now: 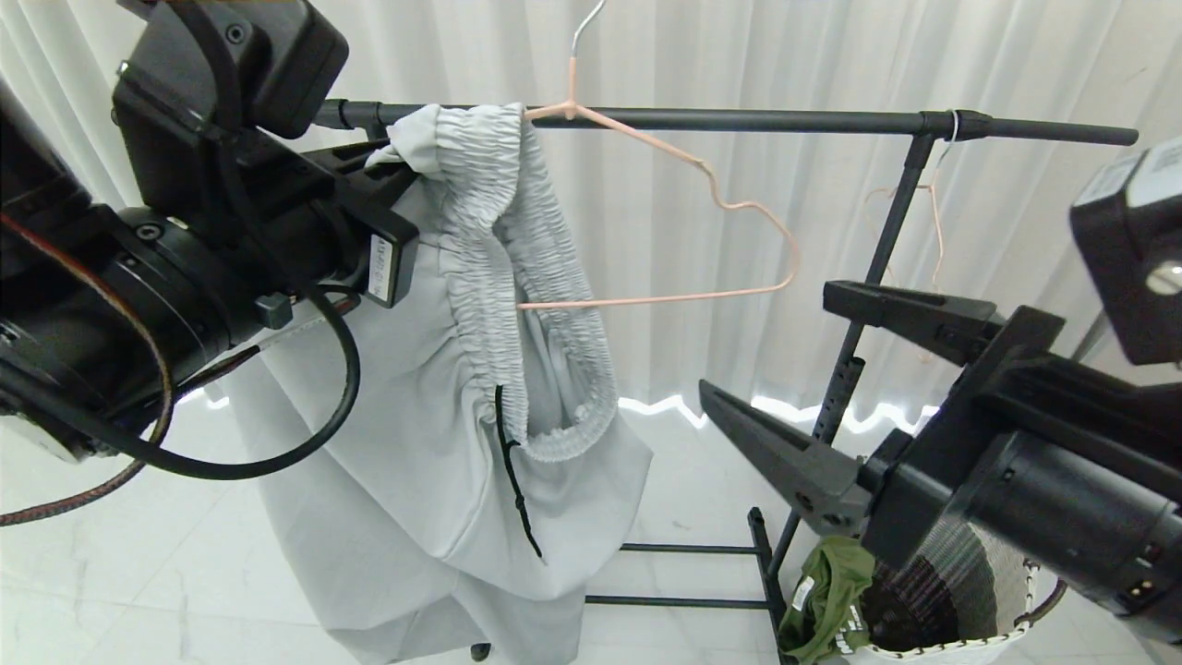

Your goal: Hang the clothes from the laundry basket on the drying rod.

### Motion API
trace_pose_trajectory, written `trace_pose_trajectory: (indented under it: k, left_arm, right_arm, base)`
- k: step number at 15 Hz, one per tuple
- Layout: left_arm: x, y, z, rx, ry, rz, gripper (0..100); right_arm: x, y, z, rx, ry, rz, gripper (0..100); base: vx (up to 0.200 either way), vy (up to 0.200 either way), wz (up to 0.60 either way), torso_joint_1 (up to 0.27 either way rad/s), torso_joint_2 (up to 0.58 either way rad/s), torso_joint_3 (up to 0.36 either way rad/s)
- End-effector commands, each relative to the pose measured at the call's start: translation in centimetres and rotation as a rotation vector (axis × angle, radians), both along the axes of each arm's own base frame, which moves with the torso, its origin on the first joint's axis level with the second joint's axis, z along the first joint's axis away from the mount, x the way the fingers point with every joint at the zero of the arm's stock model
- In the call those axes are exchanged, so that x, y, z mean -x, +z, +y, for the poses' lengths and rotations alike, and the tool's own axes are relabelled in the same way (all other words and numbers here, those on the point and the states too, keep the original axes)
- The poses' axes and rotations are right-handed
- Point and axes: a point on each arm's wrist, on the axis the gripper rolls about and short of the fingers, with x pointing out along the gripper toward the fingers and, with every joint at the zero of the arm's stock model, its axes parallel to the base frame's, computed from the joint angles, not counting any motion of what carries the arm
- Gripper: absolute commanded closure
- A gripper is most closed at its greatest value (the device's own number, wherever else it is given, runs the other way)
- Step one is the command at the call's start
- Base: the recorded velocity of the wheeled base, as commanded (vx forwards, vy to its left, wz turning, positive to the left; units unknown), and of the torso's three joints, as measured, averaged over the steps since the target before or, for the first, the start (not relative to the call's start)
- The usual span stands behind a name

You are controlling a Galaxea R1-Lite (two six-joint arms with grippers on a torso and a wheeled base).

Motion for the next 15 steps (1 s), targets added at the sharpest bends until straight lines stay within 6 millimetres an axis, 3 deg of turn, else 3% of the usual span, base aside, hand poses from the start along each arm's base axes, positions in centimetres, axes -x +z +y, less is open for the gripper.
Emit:
trace_pose_trajectory:
  k: [1,4,8,15]
  left_arm:
    - [0.1,-0.1,-0.5,0.008,-0.02,-0.012,100]
    - [0.7,0.3,-1.1,0.026,-0.056,-0.038,100]
    - [1.2,0.5,-1.8,0.059,-0.099,-0.029,100]
    - [1.8,1.2,-1.8,0.076,-0.114,-0.054,100]
  right_arm:
    - [-0.1,-1.8,2.1,0.023,0.029,0.077,0]
    - [-1.7,-3.0,3.9,-0.055,-0.005,0.226,0]
    - [-4.5,-4.2,5.8,-0.044,-0.071,0.259,0]
    - [-6.9,-6.0,5.9,-0.042,-0.154,0.314,0]
  base:
    - [0.0,0.0,0.0,0.0,0.0,0.0]
    - [0.0,0.0,0.0,0.0,0.0,0.0]
    - [0.0,0.0,0.0,0.0,0.0,0.0]
    - [0.0,0.0,0.0,0.0,0.0,0.0]
